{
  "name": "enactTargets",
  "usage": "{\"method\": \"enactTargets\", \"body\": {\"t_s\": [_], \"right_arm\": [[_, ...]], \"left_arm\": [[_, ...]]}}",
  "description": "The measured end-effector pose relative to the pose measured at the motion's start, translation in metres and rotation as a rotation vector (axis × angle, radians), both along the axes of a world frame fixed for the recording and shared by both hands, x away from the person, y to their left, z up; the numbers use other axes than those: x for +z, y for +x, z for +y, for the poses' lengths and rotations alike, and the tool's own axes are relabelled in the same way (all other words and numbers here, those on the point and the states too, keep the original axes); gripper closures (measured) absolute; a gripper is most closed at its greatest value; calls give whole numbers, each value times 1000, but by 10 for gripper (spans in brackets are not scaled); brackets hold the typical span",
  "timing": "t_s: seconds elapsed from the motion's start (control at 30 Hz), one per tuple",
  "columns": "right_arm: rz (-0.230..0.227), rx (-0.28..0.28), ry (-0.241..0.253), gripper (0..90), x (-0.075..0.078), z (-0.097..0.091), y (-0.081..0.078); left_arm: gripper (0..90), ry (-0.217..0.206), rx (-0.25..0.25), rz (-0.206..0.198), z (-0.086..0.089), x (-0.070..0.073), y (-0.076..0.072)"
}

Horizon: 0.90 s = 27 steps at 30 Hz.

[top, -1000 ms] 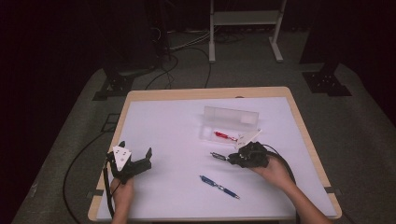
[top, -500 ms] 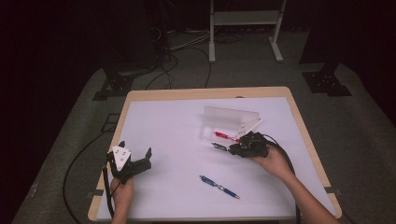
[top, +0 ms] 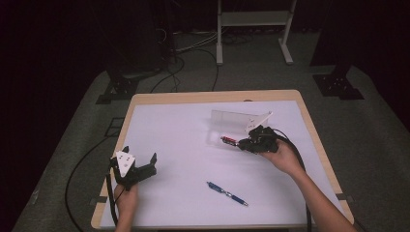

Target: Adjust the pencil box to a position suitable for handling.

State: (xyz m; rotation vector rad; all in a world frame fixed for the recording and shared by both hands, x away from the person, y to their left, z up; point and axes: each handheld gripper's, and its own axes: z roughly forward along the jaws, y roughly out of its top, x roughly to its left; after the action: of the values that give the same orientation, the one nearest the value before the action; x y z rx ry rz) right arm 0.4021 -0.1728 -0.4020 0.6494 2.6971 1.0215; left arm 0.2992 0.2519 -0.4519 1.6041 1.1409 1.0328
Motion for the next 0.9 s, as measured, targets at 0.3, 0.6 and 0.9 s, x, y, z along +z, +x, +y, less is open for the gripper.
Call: {"method": "enactTargets", "body": {"t_s": [0.3, 0.6, 0.9], "right_arm": [[9, -23, 4, 789, 5, -3, 16], [-9, -19, 0, 788, 3, -1, 28], [-8, -23, -22, 789, -5, -2, 41]], "left_arm": [[4, -1, 0, 0, 0, 0, 0], [3, -3, 1, -5, 1, 0, 0], [3, -4, 1, -6, 1, 0, 0]]}}
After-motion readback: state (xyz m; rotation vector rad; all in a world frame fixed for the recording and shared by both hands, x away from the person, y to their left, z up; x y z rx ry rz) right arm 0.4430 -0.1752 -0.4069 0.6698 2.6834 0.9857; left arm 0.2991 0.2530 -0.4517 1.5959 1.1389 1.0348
